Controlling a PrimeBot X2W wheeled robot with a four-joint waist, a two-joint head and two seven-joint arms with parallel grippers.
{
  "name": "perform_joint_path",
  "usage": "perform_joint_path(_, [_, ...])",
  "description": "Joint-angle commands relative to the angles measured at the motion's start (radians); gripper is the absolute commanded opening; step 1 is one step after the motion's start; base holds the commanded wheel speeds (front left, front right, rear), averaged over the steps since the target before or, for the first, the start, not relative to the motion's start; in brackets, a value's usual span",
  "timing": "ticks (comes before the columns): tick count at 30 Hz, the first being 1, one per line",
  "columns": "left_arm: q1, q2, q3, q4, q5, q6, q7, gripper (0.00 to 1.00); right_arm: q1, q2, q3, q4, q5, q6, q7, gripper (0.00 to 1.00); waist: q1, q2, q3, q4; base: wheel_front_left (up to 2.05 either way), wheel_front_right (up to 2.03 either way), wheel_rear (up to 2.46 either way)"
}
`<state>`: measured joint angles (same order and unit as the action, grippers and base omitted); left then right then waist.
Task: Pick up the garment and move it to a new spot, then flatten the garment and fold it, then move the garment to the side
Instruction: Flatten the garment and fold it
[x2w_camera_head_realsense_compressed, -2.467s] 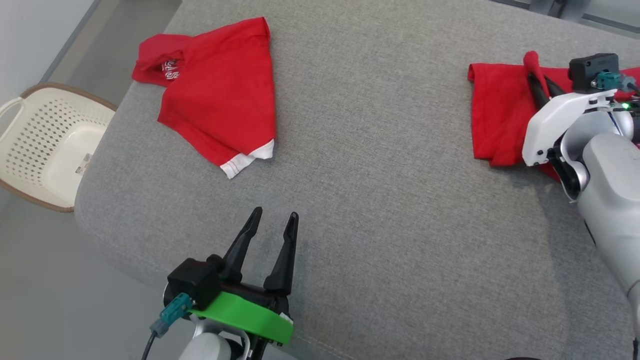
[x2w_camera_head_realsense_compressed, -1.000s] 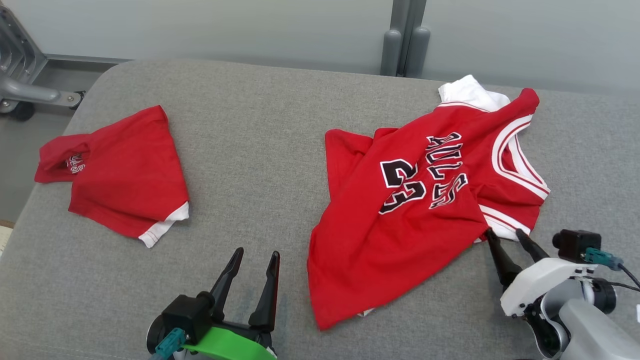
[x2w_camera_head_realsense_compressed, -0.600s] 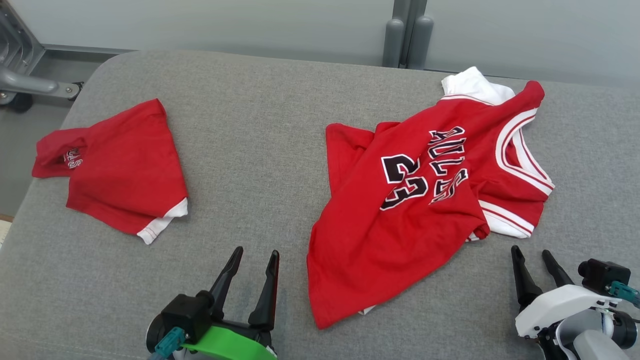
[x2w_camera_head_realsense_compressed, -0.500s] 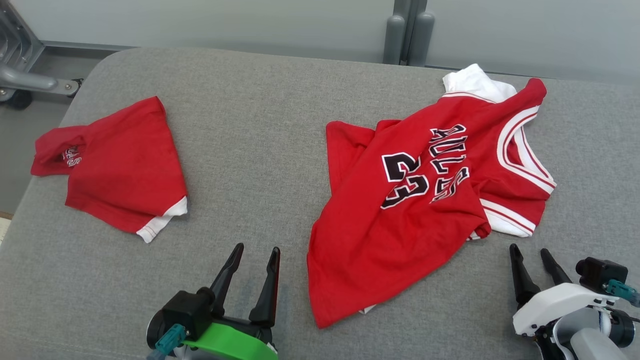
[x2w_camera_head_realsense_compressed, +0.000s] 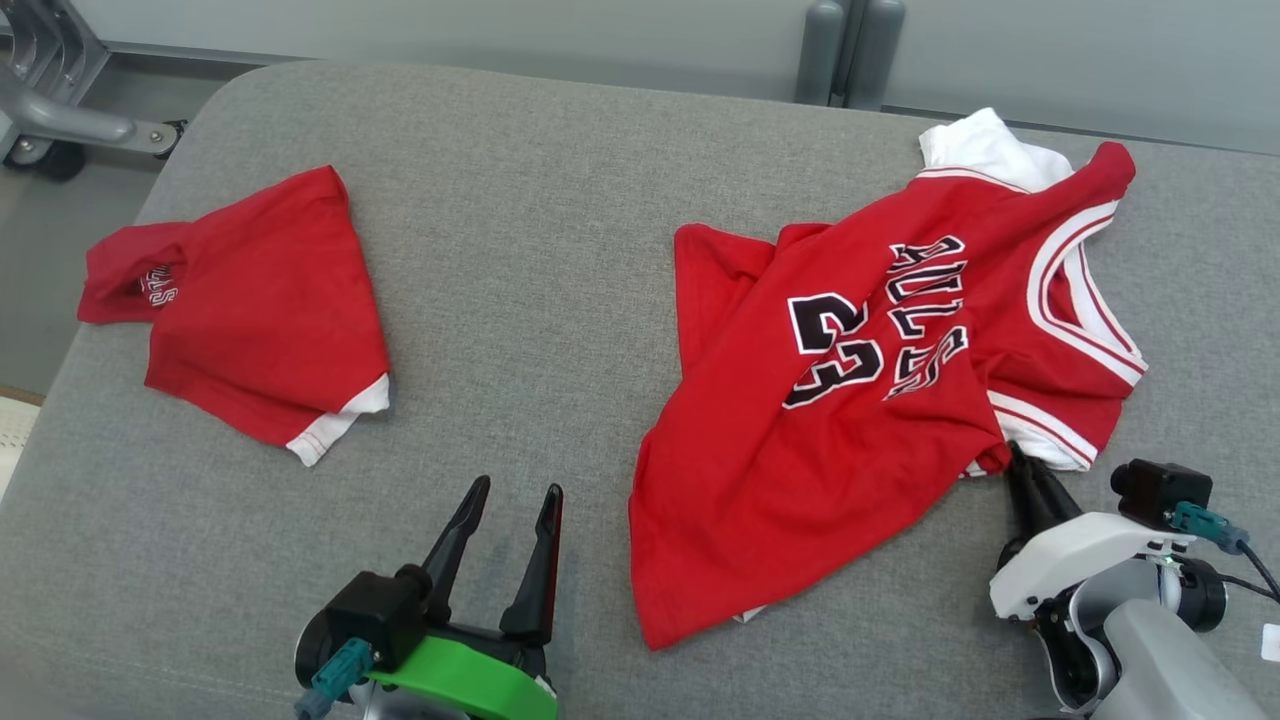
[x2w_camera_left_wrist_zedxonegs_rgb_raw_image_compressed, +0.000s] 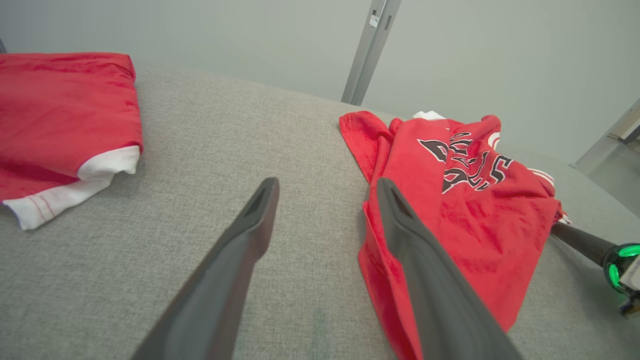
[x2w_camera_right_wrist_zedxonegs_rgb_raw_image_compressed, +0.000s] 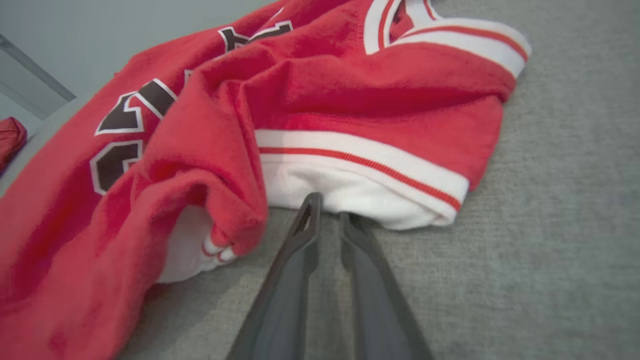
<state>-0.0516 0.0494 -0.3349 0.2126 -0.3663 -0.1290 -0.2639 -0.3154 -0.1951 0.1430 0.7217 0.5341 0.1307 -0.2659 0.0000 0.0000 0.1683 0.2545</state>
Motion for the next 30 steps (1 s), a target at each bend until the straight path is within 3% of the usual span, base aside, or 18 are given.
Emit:
perform_joint_path(1, [-0.002,0.002,0.007,0.004,0.001,-0.003,-0.001,1.00,0.001,-0.008,-0.001,-0.013,0.008,0.000,0.002,0.00,0.0000,0.0000,-0.006,-0.010,0.00,0.00,0.00])
perform_joint_path(16, [0.042,0.002,0.034,0.002,-0.001,-0.003,0.000,1.00,0.230,-0.125,-0.078,-0.273,0.075,0.000,0.005,0.00,0.0000,0.0000,-0.081,-0.167,0.00,0.00,0.00])
perform_joint_path(17, [0.043,0.003,0.037,0.002,0.001,-0.003,-0.001,1.00,0.250,-0.132,-0.087,-0.286,0.080,0.000,0.008,0.25,0.0000,0.0000,-0.082,-0.175,0.00,0.00,0.00])
perform_joint_path(18, [0.045,0.003,0.041,0.002,0.001,-0.003,-0.001,1.00,0.267,-0.140,-0.100,-0.298,0.079,-0.001,0.006,1.00,0.0000,0.0000,-0.082,-0.182,0.00,0.00,0.00])
perform_joint_path(23, [0.046,0.003,0.056,0.011,0.010,-0.003,-0.001,1.00,0.311,-0.145,-0.184,-0.345,0.039,0.000,0.002,1.00,0.0000,0.0000,-0.072,-0.205,0.00,0.00,0.00])
perform_joint_path(25, [0.026,0.003,0.065,0.015,0.016,-0.003,-0.001,1.00,0.326,-0.114,-0.248,-0.368,-0.017,0.000,0.001,1.00,0.0000,0.0000,-0.055,-0.217,0.00,0.00,0.00])
perform_joint_path(30, [-0.060,0.002,0.049,0.033,0.035,-0.003,-0.001,1.00,0.294,-0.046,-0.268,-0.419,-0.091,0.000,0.001,1.00,0.0000,0.0000,0.001,-0.232,0.00,0.00,0.00])
